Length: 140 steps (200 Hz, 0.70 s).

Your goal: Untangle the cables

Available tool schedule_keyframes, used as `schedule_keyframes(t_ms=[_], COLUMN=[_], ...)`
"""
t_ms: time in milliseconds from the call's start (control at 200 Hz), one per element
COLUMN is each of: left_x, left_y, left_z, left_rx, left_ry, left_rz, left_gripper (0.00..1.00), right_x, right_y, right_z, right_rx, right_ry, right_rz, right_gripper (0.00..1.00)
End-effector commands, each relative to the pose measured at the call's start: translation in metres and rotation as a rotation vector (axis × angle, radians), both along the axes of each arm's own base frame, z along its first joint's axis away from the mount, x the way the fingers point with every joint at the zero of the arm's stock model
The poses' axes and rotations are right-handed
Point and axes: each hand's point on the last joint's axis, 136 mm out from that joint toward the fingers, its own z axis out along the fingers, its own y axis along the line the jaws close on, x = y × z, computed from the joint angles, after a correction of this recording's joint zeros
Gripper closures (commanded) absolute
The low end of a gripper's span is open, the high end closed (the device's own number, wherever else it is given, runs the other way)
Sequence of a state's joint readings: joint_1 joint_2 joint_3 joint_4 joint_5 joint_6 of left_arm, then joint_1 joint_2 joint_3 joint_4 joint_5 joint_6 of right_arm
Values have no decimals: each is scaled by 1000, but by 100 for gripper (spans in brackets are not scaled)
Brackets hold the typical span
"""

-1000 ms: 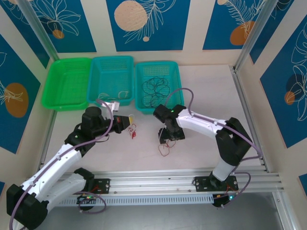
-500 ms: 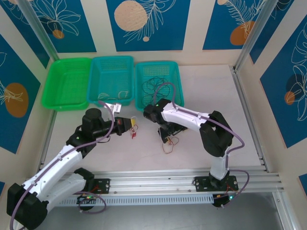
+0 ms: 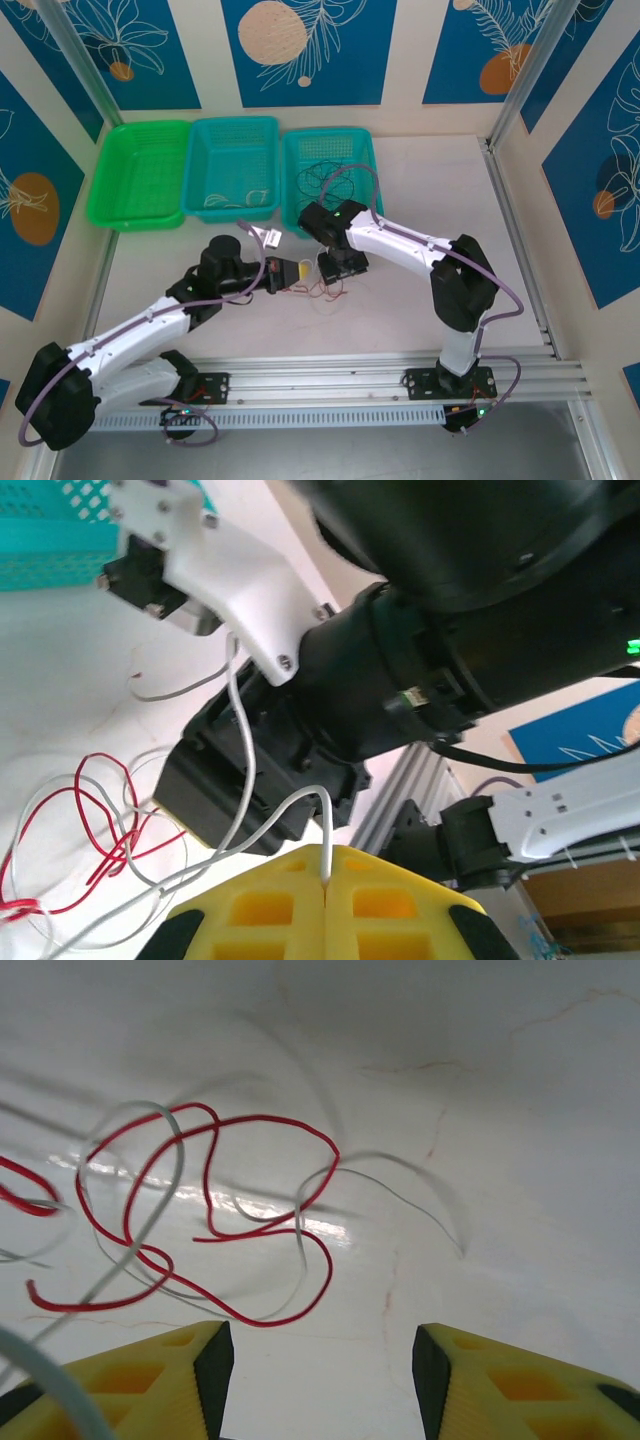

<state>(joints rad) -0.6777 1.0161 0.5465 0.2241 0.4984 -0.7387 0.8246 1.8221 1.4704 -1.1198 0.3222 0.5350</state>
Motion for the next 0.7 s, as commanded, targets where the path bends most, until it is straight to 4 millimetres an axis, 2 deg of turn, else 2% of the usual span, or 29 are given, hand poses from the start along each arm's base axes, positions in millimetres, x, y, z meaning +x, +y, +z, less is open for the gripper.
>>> schedule_keyframes(t_ms=[0, 60, 115, 160, 210, 275, 335, 435, 585, 695], left_x=[11, 14, 17, 18, 21, 26, 34, 39, 36, 32], left_y=[5, 7, 7, 6, 6, 4, 2, -6, -19, -19], left_z=[11, 20, 41, 62, 84, 99, 92, 67, 30, 3], left_rx=[-4, -9, -19, -16, -13, -4, 36, 44, 16, 110], left_ry=[-73, -103, -150, -201, -256, -303, -291, -219, -123, -108], left_rz=[67, 91, 95, 87, 87, 87, 99, 91, 53, 38], left_gripper=[100, 100, 100, 100, 100, 100, 100, 100, 100, 100], right_x=[-4, -4, -3, -3, -4, -8, -10, -8, -8, -7], right_y=[7, 5, 2, -2, -6, -6, 0, 1, 5, 10], right_z=[5, 4, 1, -4, -12, -18, -16, -11, -6, -2], right_rx=[80, 97, 112, 124, 128, 145, 188, 262, 370, 402], right_ry=[18, 15, 14, 12, 18, 42, 43, 33, 67, 77], right_rz=[-46, -65, -90, -110, -131, -145, -148, -206, -272, -277], right_gripper=[48, 48, 46, 41, 29, 26, 25, 25, 27, 27])
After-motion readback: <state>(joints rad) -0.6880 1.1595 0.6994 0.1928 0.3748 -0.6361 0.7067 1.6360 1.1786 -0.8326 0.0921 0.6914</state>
